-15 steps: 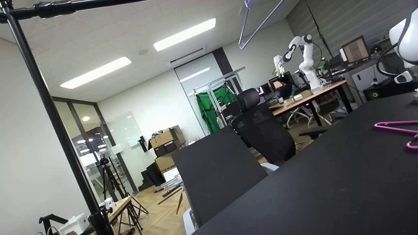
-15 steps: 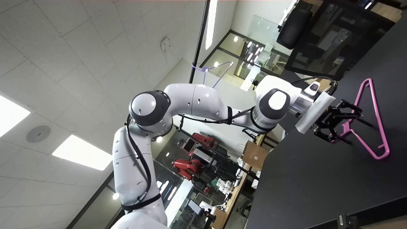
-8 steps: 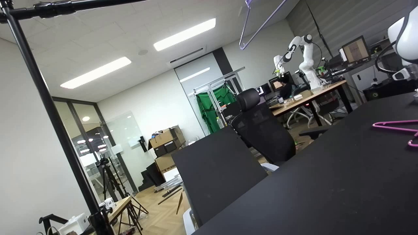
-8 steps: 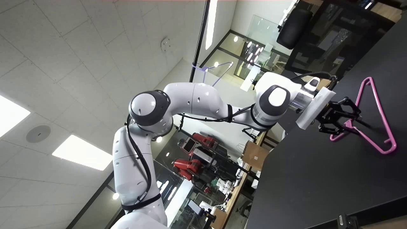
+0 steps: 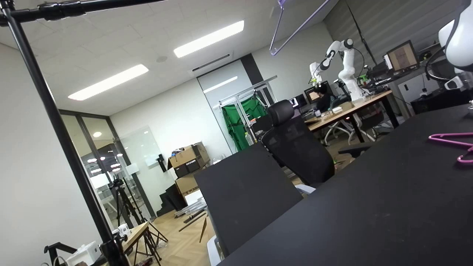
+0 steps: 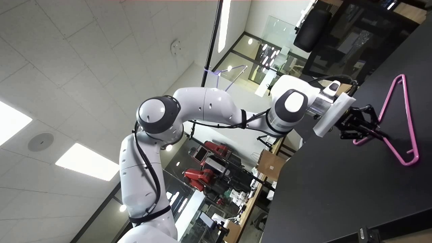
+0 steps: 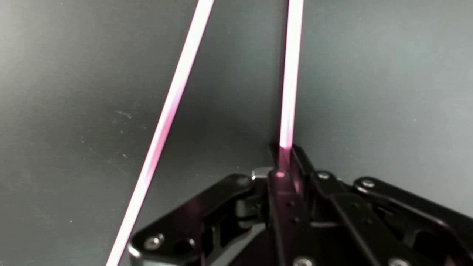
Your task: Pick the pink hanger on the table and hang it on the stand
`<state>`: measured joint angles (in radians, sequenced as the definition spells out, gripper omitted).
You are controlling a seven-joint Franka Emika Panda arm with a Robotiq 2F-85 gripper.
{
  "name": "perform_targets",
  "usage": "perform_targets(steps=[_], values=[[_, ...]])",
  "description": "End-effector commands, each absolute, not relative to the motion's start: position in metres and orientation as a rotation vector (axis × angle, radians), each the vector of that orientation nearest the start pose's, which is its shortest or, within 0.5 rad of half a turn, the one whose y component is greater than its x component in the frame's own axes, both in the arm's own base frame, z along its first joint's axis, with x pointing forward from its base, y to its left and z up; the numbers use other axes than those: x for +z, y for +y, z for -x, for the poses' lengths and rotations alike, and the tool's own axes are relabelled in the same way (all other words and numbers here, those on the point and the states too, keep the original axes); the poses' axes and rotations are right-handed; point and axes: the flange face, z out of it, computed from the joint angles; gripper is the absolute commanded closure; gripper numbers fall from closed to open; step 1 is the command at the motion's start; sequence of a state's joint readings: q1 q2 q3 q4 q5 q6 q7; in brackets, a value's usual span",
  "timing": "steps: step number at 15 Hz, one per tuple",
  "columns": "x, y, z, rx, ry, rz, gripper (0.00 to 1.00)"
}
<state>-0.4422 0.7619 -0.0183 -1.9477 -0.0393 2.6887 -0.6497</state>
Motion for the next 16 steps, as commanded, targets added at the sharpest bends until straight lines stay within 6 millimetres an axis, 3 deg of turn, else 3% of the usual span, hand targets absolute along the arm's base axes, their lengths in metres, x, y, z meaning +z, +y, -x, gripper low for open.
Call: perform_targets(steps=[1, 7, 13, 16], values=[[0.11, -0.26, -0.545, 0.003, -0.176, 3.01, 0.98], [0.177, -0.242, -0.557, -0.159, -0.116, 2.683, 0.98], [0.25, -0.242, -0.547, -0.196, -0.268, 2.372, 0.98], [0.283, -0.254, -0.541, -0.223, -0.296, 2.293, 0.98]])
